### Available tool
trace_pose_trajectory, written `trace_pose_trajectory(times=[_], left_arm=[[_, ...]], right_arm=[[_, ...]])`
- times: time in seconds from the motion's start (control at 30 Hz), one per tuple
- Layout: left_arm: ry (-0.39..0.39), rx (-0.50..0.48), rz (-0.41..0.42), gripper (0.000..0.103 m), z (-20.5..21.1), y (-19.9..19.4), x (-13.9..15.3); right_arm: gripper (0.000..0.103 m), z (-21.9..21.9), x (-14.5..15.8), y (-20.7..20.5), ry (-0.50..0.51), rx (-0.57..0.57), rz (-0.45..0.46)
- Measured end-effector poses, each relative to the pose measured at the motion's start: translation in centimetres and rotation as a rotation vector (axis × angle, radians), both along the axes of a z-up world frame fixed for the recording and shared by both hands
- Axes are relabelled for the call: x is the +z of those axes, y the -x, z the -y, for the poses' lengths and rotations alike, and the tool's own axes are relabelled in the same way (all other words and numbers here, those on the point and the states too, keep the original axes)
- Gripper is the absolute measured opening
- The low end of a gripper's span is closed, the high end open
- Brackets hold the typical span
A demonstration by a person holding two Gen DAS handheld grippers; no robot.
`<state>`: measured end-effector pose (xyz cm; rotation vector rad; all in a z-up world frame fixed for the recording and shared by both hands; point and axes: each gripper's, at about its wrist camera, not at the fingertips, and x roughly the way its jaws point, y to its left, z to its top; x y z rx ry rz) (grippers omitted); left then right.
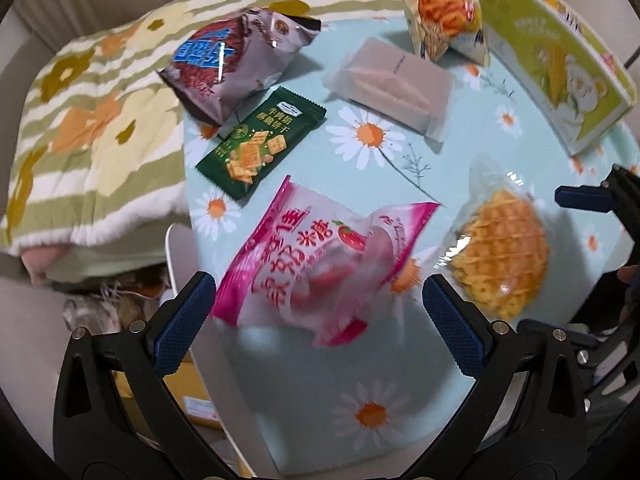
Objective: Organize snacks
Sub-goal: 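Grasp the pink milk candy bag with the left tool while the right tool grasps the waffle pack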
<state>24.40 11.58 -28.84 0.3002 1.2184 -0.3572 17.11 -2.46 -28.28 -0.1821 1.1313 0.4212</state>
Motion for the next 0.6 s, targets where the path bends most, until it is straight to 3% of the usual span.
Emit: trace_pose_trajectory(times=[0.3,0.37,0.6], left_arm=[[-0.050,-0.039,-0.040,0.098,1.2,-1.4,-2.4],[-0.059,-0.044,-0.042,0.089,1.3,-1.6,-2.8],[-0.007,-0.027,-0.085,0.081,0.9,-2.3,-3.1]], right_arm=[[0.101,-0.9,-1.7,-0.1,0.019,0.054,0.036],[0.101,-0.9,-2.2,-0.1,0.018,0.053,0.028],[0.102,-0.7,-2.7,-0.1,0.016,0.051,0.022]])
